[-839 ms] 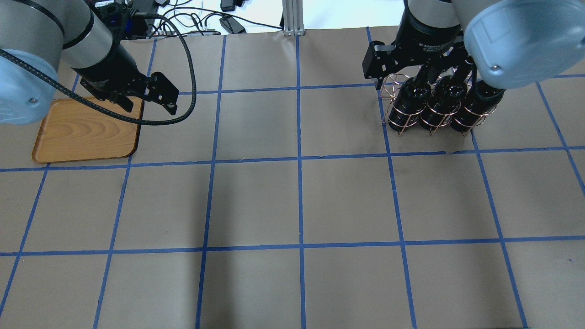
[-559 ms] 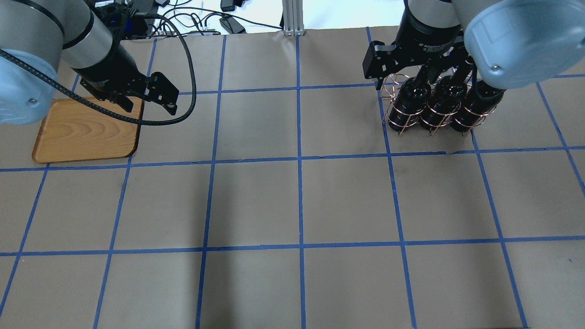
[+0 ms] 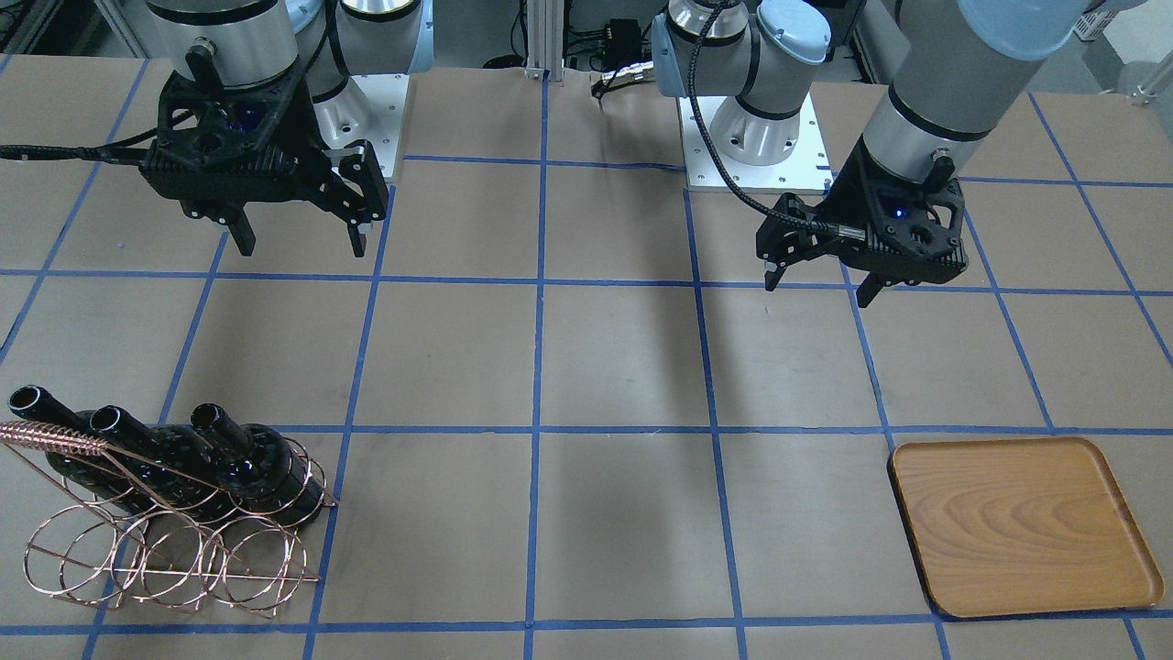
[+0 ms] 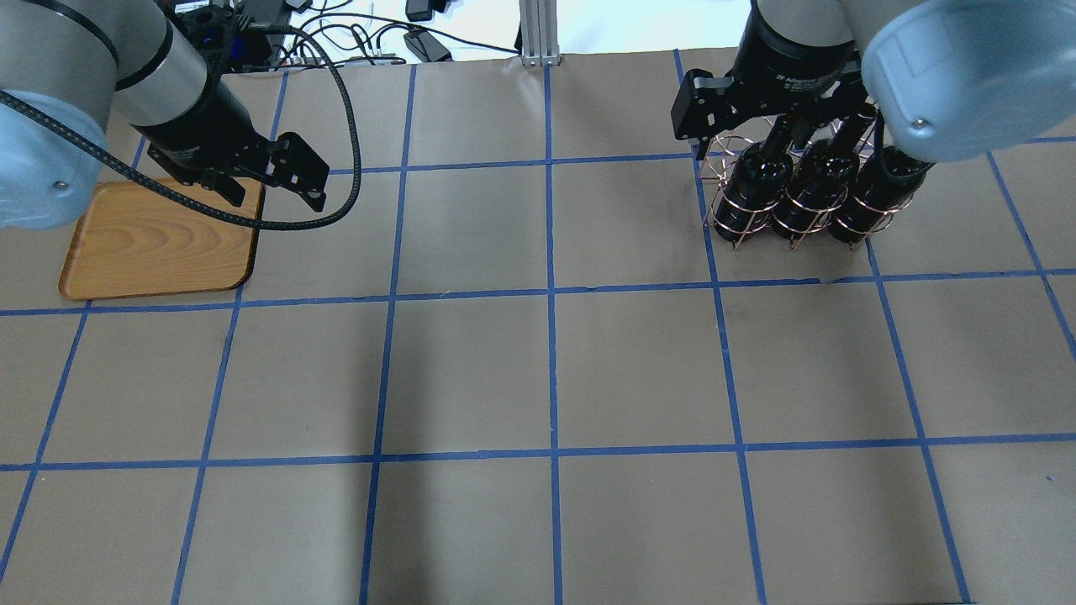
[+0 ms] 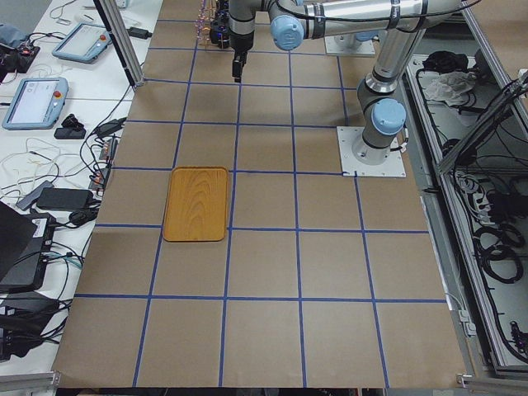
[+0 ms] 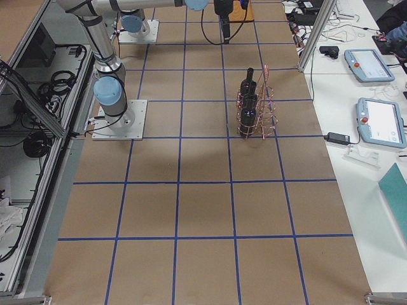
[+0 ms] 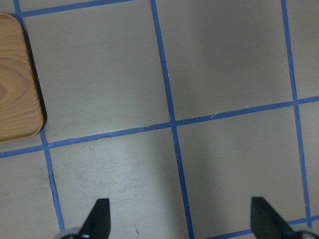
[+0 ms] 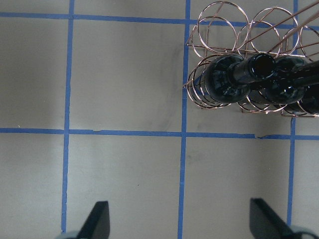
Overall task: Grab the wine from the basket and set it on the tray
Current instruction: 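Move the right gripper above the dark bottles in the copper wire rack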
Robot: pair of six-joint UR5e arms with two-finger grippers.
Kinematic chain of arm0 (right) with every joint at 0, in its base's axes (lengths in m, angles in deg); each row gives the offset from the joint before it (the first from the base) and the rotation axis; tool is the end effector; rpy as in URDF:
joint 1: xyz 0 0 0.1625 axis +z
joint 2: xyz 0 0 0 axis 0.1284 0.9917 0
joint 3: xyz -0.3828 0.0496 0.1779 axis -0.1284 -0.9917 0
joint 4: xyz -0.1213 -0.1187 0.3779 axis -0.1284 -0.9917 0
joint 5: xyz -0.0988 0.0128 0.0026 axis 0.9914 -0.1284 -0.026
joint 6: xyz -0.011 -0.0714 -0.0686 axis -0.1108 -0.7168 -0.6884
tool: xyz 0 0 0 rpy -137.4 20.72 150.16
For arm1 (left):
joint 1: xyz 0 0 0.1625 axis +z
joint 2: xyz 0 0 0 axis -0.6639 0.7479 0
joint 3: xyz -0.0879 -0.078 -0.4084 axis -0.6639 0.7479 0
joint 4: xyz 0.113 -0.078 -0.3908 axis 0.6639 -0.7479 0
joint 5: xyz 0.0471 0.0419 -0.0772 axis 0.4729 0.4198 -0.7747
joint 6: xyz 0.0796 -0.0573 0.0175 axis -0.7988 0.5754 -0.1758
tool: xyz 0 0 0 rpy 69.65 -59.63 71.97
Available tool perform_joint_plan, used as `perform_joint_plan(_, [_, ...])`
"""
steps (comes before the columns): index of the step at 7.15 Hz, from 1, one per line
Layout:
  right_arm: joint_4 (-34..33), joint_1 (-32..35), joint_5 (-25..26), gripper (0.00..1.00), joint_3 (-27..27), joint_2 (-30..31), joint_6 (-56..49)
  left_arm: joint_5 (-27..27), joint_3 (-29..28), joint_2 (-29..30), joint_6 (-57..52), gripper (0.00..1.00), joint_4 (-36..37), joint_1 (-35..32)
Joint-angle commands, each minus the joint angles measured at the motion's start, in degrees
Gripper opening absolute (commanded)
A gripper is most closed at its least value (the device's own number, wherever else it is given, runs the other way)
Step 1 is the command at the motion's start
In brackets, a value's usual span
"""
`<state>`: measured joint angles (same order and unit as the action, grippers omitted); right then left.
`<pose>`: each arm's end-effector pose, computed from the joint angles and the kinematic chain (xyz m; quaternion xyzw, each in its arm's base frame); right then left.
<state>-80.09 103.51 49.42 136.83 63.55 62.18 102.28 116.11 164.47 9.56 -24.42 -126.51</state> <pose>0.1827 -0.5011 0.5114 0.0216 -0.9968 0.0742 0.0196 -0.0950 -0.5112 0.4561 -0.0750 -0.9959 0.0417 0.0272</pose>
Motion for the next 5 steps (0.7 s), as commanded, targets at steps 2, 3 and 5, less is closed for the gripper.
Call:
perform_joint_plan(2, [-1.3, -3.0, -0.2, 1.00, -0.1, 0.1, -6.0, 0.1, 0.1, 0.1, 0.2, 1.00, -0.1, 0.0])
perform_joint_plan(3, [-1.3, -6.3, -0.4, 1.00, 0.0, 0.1, -11.3, 0.1, 0.2, -0.1, 0.4, 1.00, -0.1, -0.1])
perform_joint_plan(5, [-1.7, -11.6, -1.2, 1.00, -0.1, -0.1, -19.7, 0.1, 1.6, -0.7, 0.9, 1.00, 0.0, -0.1])
